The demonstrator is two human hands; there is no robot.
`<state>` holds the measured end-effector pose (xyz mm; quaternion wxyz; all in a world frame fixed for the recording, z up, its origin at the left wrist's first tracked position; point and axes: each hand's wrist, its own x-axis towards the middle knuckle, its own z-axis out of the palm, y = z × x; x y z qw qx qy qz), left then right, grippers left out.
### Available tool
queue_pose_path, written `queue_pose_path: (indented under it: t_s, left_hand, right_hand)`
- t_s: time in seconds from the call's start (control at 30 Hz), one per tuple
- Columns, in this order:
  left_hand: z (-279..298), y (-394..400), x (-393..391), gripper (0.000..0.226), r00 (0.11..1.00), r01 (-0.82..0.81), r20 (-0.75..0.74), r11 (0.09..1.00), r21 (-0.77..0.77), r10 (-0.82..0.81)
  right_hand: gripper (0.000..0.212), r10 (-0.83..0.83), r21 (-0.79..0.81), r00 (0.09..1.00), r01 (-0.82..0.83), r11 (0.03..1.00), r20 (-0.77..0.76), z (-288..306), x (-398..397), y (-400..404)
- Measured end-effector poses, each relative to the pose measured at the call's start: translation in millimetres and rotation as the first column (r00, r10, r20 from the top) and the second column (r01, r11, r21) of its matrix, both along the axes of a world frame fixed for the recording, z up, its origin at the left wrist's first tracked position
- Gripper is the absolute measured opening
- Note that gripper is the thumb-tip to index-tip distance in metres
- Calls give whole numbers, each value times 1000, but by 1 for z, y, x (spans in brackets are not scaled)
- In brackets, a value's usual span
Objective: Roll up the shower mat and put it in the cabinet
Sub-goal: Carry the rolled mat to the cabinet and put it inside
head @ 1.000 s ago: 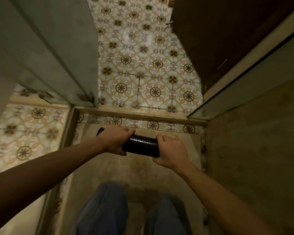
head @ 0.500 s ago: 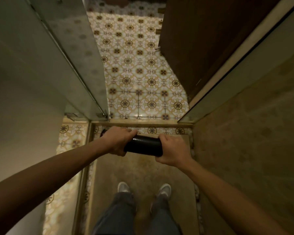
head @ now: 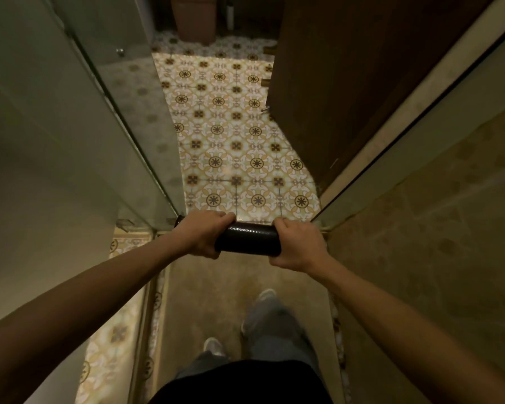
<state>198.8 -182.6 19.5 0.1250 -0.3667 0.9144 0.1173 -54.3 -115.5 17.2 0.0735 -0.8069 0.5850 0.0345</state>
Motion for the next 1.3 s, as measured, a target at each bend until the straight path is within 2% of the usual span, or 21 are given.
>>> queue_pose_path:
  t_s: [0.23,0.33,0.47,0.6,0.87,1.1,1.3]
  left_hand:
    - [-11,-115,-34,65,999,-28,25,999,-16,28]
    - [-14,-172,-50,66,997,-70,29,997,25,69]
    - [-15,-246,-69,81,996,-87,30,996,35,86]
    - [-11,-306,-81,65,994,-105,-8,994,16,106]
    - [-25,-444,-79,65,989,-143,-22,990,17,143]
    - [-51,-622,-73,69,985,-172,-9,982,75,173]
    - [-40,-752,-46,64,977,-207,-29,976,70,209]
  right_hand:
    - [60,24,40,999,-23,999,-29,-12,-34,-122]
    - [55,29,44,999,-27,999,-43,-13,-48,-185]
    - [55,38,57,998,-35,998,-47,-12,-67,-260]
    - [57,65,58,997,-62,996,-49,-4,-82,-332]
    - [58,122,76,989,-115,990,-85,-15,-83,-482]
    - [61,125,111,989,-115,987,-83,-44,-73,-667]
    - [59,126,129,991,-118,985,-52,-33,-47,-803]
